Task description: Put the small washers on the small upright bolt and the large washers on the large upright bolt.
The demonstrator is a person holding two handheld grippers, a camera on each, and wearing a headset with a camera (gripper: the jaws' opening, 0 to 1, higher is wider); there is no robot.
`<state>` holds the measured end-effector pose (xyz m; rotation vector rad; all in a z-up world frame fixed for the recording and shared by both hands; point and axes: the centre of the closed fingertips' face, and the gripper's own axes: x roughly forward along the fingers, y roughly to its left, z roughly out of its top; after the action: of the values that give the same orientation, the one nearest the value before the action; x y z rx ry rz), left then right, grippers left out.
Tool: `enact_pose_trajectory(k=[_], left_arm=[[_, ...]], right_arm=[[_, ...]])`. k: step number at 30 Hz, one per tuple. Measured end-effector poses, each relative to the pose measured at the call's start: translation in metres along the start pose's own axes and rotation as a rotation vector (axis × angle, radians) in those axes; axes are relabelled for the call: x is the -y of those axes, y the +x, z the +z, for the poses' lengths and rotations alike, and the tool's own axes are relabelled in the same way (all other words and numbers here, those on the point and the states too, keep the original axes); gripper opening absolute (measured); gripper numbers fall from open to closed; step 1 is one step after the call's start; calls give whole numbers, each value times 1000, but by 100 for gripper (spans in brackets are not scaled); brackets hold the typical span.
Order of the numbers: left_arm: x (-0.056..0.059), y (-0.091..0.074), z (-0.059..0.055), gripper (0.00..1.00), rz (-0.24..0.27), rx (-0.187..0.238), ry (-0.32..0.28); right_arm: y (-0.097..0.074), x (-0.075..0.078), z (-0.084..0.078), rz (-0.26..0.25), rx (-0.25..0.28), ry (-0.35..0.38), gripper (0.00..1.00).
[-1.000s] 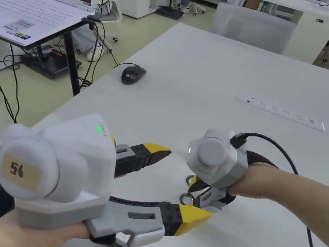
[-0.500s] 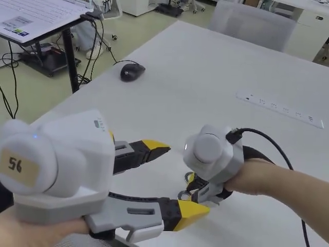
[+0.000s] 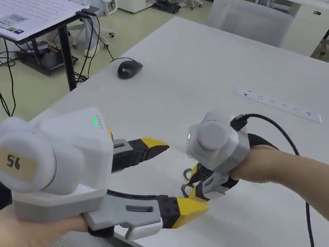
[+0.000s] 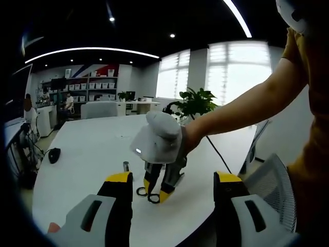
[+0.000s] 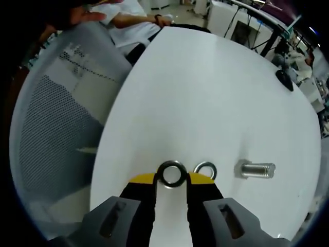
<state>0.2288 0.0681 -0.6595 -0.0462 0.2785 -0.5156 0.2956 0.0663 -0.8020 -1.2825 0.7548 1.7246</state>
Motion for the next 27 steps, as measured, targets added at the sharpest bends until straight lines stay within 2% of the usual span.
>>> enact_pose_trajectory(k=[5,14,18,19,27], left_arm=[[1,2,-2,63,-7,-6,1],[2,7,-2,63,-20,-10,0],[2,8,-2,63,-22,-11,0],[2,8,-1,63,-22,-10,-1],[0,10,-2,63,-21,-11,-10]], right_arm=[[-27,20,2,-51,26,-4,22],[-62,66,0,-139,20,2,22],[-66,83,2,-165,24,8,22],[-63,91,2,-165,24,10,22],[-51,107,7,-170,18,15,22]])
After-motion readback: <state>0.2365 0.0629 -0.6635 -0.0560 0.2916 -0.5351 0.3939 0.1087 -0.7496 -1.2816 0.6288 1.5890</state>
